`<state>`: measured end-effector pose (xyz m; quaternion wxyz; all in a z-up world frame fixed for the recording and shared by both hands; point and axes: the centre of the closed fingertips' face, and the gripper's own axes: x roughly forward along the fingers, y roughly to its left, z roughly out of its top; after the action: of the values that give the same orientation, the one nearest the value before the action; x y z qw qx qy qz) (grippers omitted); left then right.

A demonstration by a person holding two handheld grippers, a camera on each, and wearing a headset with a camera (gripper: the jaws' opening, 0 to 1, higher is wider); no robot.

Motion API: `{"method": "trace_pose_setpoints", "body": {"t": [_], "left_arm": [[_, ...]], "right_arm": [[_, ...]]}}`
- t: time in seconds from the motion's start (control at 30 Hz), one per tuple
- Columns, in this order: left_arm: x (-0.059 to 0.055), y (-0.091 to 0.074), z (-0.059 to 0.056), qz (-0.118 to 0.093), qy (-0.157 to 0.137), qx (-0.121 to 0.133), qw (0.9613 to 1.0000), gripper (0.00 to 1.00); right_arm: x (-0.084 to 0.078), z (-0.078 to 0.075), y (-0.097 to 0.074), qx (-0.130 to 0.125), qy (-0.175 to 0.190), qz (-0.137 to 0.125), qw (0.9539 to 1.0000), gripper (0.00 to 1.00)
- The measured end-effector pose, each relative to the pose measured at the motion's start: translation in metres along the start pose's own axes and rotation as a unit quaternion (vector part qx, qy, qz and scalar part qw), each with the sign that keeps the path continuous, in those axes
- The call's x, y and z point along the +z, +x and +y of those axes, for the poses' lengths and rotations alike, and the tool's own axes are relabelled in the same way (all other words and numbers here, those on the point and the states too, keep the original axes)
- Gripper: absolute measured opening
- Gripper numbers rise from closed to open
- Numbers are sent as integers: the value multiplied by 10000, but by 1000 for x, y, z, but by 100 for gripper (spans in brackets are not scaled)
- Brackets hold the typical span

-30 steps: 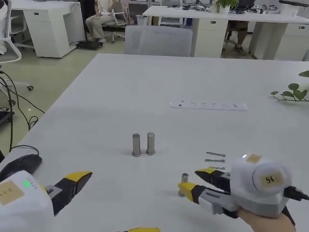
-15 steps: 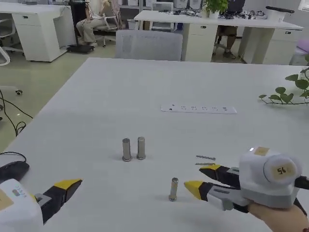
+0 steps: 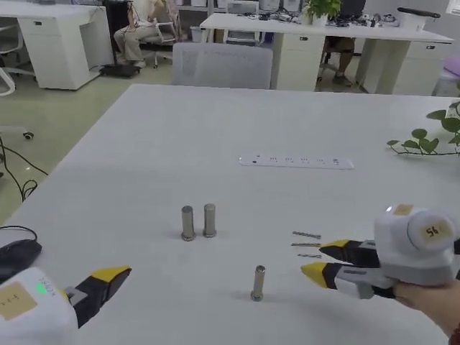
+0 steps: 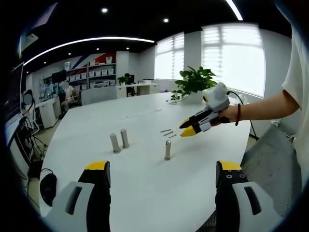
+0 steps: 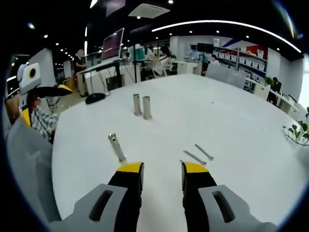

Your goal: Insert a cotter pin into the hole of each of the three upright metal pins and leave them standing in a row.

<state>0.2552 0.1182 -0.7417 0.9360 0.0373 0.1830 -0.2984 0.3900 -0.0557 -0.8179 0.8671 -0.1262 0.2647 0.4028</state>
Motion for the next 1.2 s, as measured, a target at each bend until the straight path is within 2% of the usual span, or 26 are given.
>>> {"method": "trace_pose_setpoints", "body": {"t": [0.4,0.73,0.93,1.07,1.2], "left_arm": [[-5,9,0,74,44,-27,10000,87],[-5,12,2,39,105,-36,9999,85],[-5,14,5,51,89,-21,9999,85],[-6,15,7,56,82,12,10000,84],[-7,16,8,70,81,21,9999,83]], "right_arm": [[-9,-21,12,249,-291,543,9978,25],[-16,-31,26,454,-652,910,9927,18],[-21,-36,30,590,-905,1232,9865,16],[-21,-37,32,669,-1001,1346,9836,15],[-27,-37,34,839,-1275,1629,9748,14]]}}
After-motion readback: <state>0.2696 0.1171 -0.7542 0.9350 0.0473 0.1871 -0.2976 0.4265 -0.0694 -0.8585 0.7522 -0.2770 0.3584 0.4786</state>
